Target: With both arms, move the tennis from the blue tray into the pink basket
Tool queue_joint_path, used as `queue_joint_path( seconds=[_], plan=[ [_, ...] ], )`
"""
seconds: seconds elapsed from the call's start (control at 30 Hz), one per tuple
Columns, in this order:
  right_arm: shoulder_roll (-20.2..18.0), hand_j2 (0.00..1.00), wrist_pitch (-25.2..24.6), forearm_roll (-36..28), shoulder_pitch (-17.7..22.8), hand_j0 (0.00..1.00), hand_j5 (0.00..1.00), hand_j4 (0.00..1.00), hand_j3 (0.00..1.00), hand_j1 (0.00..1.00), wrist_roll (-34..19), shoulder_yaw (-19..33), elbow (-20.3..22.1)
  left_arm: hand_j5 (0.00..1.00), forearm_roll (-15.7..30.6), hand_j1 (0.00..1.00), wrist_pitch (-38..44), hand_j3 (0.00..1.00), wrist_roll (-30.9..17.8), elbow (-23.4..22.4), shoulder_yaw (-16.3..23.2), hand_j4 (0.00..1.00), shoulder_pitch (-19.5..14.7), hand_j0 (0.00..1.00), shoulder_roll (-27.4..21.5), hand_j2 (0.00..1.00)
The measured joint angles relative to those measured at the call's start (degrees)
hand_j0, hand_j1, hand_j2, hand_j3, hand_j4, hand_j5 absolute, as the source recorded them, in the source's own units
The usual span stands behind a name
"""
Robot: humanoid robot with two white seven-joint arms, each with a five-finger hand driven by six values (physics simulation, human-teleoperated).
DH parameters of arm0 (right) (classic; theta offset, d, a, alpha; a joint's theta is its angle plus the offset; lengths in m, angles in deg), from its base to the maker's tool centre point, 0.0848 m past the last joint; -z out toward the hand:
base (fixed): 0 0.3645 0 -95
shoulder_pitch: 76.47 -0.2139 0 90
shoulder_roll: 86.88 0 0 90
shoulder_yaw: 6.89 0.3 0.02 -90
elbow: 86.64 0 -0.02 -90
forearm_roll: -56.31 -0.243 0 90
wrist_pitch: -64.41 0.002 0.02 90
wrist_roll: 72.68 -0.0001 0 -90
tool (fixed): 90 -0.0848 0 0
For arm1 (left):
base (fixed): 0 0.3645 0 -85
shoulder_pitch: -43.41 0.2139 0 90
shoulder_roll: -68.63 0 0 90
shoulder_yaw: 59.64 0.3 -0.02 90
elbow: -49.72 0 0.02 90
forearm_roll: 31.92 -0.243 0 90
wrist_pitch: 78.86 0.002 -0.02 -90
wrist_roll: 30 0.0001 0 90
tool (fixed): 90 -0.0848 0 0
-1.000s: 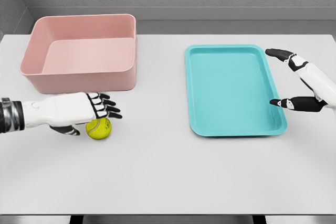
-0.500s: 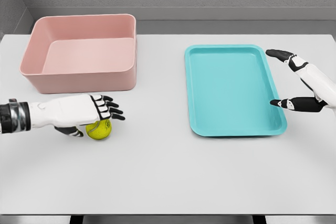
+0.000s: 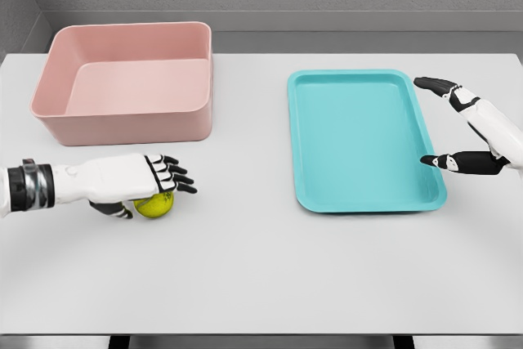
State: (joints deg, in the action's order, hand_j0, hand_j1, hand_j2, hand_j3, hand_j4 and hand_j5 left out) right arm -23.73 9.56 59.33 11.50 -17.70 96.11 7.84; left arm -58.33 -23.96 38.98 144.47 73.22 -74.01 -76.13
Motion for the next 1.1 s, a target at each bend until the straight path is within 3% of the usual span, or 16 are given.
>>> queue_joint_path(
  seconds=[0.07,0.23,0.4,1.1],
  plan=[
    [0.00,1.00,0.00,0.00,0.00,1.00,1.00,1.00,1.00,1.00,0.00,0.00,0.00,1.00,0.01,1.00,0.00,1.00,-0.01,-0.24,0.16,1.00,0.00,1.00,-0.02,1.00],
    [0.00,1.00,0.00,0.00,0.00,1.00,1.00,1.00,1.00,1.00,0.00,0.00,-0.02,0.64,-0.04,0.64,0.00,0.64,-0.61,-0.63,0.30,0.64,-0.09,0.64,-0.03,0.64],
    [0.00,1.00,0.00,0.00,0.00,1.00,1.00,1.00,1.00,1.00,0.00,0.01,-0.03,0.52,0.01,0.52,0.00,0.52,-1.88,-0.68,0.31,0.52,-0.44,0.52,-0.03,0.52],
    [0.00,1.00,0.00,-0.02,0.09,1.00,1.00,1.00,1.00,1.00,0.00,0.02,0.00,0.53,1.56,0.53,-0.01,0.53,-2.23,0.72,0.20,0.53,-2.81,0.53,-0.11,0.53]
  ],
)
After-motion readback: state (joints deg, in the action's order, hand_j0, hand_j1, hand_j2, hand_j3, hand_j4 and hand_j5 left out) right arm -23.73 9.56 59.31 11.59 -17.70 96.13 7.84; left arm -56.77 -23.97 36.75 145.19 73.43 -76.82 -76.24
